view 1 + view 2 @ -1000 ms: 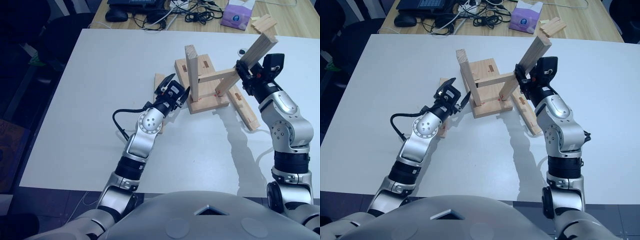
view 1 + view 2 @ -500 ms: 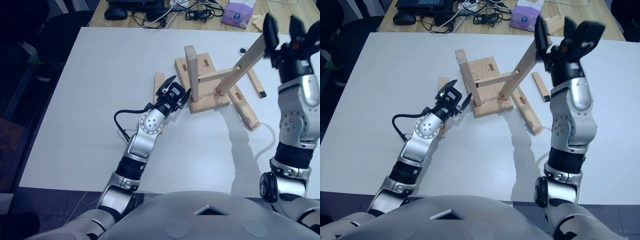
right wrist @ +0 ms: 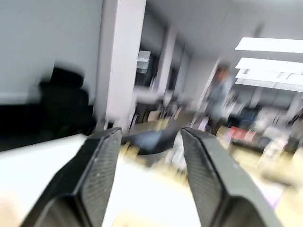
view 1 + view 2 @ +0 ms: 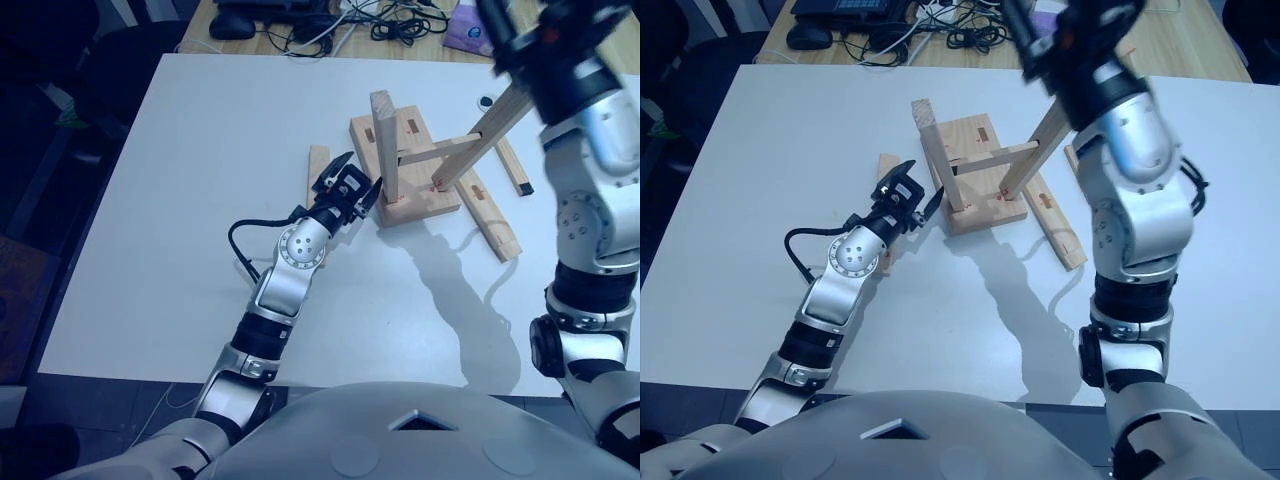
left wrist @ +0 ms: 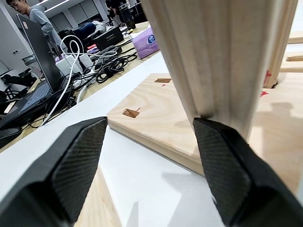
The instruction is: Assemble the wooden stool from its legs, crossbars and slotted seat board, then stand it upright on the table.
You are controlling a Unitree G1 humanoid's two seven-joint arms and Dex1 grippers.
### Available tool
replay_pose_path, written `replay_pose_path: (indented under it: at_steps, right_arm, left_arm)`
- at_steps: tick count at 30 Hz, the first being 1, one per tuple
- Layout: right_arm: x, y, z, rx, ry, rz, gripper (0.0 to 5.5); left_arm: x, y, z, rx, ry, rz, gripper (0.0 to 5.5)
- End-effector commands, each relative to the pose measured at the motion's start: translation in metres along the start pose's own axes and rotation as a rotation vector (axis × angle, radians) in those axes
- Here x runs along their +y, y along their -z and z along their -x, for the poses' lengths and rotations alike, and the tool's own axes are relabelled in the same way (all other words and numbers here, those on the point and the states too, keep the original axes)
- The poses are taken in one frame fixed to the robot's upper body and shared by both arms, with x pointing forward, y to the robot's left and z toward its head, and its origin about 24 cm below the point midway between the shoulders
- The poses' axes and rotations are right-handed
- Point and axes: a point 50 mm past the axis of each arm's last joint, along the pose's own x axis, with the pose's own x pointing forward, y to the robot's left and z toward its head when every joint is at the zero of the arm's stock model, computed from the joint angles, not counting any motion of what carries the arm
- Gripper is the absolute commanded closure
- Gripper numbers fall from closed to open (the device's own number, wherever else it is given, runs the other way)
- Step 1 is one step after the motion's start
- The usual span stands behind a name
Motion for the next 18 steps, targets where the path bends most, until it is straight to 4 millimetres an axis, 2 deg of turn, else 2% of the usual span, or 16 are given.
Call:
replay_pose_path:
  at_steps: [1, 3, 4, 9, 10, 11, 13, 15, 18]
  right_arm:
    - [0.017, 0.062, 0.017, 0.333, -0.102, 0.014, 3.92]
    - [0.021, 0.086, 0.026, 0.455, -0.115, 0.007, 4.32]
    - [0.021, 0.09, 0.028, 0.475, -0.114, 0.003, 4.55]
    - [0.019, 0.075, 0.015, 0.368, -0.086, -0.023, 5.47]
    - [0.019, 0.07, 0.013, 0.337, -0.077, -0.024, 5.47]
    - [0.016, 0.06, 0.01, 0.27, -0.05, -0.03, 5.47]
    - [-0.001, 0.017, 0.002, 0.047, 0.072, -0.049, 5.47]
    - [-0.013, -0.013, 0.002, -0.094, 0.158, -0.061, 5.47]
    - [-0.018, -0.027, 0.002, -0.147, 0.199, -0.069, 5.47]
  left_arm:
    - [-0.002, -0.005, -0.002, -0.019, 0.019, -0.007, 2.16]
    - [-0.003, -0.006, -0.002, -0.022, 0.014, -0.001, 2.16]
    - [-0.003, -0.006, -0.003, -0.023, 0.011, 0.002, 2.16]
    - [-0.002, -0.007, -0.003, -0.027, -0.001, 0.007, 2.16]
    - [-0.001, -0.007, -0.004, -0.027, 0.001, 0.007, 2.16]
    - [-0.001, -0.007, -0.004, -0.026, 0.002, 0.006, 2.16]
    - [0.0, -0.005, -0.002, -0.019, 0.009, 0.001, 2.16]
    - [0.001, -0.004, -0.001, -0.016, 0.014, -0.002, 2.16]
    - [0.003, -0.004, -0.001, -0.015, 0.024, -0.008, 2.16]
